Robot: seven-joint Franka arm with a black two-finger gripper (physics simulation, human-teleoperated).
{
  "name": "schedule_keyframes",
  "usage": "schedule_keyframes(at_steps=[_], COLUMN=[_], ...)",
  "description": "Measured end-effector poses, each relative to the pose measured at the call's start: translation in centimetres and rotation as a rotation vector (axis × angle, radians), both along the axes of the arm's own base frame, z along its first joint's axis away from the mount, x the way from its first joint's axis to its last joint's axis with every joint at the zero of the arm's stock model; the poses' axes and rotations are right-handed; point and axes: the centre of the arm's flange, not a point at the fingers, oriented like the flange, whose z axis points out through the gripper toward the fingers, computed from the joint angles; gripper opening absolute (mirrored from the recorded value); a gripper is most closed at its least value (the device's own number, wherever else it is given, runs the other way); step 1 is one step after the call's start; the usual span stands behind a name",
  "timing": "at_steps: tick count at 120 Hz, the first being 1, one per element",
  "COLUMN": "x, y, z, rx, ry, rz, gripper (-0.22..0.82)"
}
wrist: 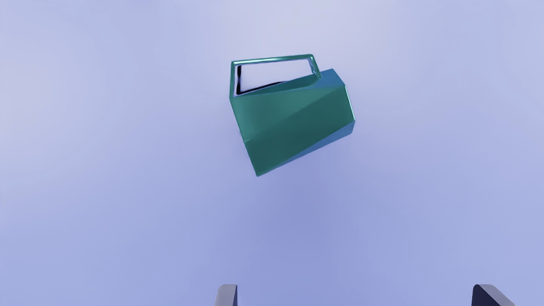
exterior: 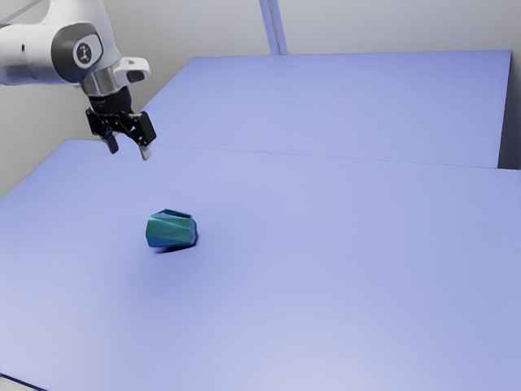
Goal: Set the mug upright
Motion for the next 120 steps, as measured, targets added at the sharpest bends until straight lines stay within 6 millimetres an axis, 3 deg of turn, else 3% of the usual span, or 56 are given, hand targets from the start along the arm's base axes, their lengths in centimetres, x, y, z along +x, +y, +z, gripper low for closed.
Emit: schedule_keyframes(at_steps=[19,32,49,71,95,120], x=[0.0,-1.8,-5.4,-8.7,-10.7,-9.8], y=[0.5,0.8,7.4,10.5,12.0,11.9], z=[0.6,-1.4,-5.2,-8.5,-13.9,-16.3], rx=[-0.002,-0.040,-0.189,-0.309,-0.331,-0.276], ry=[-0.063,-0.086,-0.140,-0.227,-0.288,-0.367], rz=[-0.005,0.006,0.180,0.294,0.284,0.159], gripper=[0.60,0.60,0.60,0.60,0.60,0.60])
